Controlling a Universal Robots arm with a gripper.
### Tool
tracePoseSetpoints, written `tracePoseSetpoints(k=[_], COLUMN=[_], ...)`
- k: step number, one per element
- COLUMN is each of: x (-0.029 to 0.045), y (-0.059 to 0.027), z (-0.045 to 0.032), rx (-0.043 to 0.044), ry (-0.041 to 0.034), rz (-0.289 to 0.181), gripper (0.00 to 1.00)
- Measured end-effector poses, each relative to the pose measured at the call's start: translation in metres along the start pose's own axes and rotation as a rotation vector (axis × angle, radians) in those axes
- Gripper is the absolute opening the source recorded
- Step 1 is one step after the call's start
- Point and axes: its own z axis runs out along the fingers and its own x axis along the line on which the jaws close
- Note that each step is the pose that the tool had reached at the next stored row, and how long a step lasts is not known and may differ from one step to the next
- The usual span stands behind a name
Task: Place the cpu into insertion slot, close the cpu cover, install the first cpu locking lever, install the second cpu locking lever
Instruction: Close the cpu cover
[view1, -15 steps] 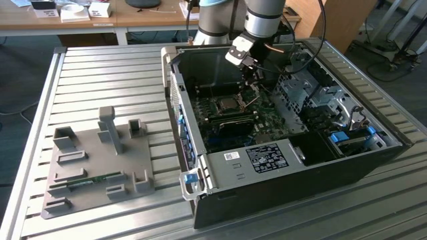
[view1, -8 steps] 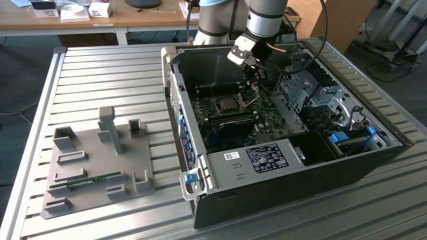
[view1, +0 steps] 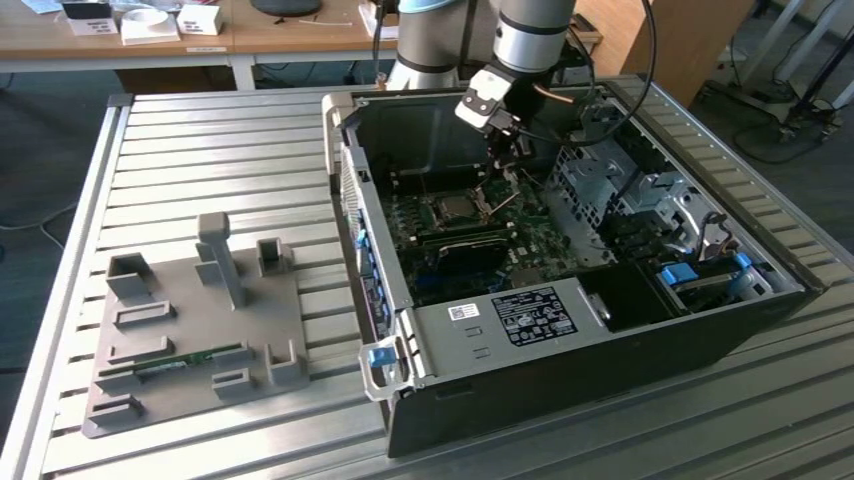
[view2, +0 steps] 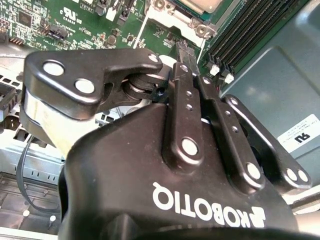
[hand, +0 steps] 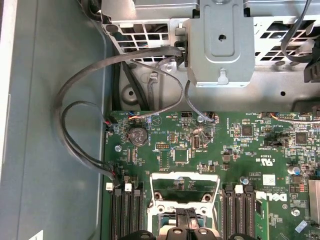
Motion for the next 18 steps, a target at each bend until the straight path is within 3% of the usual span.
tracePoseSetpoints(k=[18], x=[0.0], y=[0.0031], z=[0.0001], rx=[0.0], ry=[-0.0001], rz=[0.0], gripper=[0.11])
